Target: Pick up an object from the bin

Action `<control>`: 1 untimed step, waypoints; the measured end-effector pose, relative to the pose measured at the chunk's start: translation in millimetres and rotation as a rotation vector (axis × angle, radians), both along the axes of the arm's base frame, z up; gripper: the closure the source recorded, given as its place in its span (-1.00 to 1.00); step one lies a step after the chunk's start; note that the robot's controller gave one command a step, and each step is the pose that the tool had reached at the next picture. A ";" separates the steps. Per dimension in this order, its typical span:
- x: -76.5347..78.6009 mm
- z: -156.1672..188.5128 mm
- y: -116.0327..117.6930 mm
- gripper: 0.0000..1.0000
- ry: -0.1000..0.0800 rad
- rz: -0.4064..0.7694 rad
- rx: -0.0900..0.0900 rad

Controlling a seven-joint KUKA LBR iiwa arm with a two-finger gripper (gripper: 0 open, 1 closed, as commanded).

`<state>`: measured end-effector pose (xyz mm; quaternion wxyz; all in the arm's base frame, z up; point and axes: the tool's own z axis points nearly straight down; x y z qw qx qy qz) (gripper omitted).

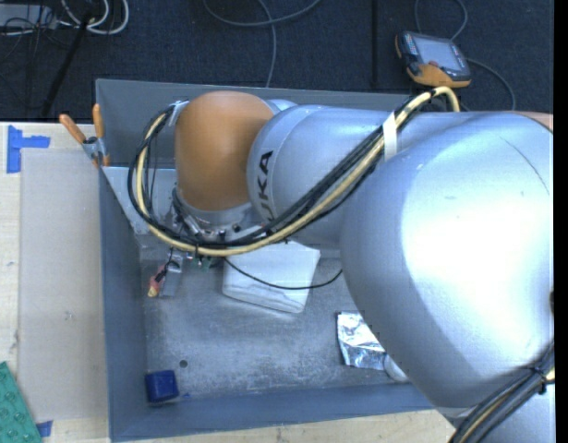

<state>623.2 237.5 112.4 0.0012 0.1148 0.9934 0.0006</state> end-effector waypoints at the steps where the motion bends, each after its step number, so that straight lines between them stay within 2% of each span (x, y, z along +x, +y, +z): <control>1: -1.9 -44.7 5.1 -1.00 0.008 -0.166 -0.002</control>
Offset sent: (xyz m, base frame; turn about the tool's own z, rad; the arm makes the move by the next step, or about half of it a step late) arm -0.0009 0.0058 -0.0424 0.1666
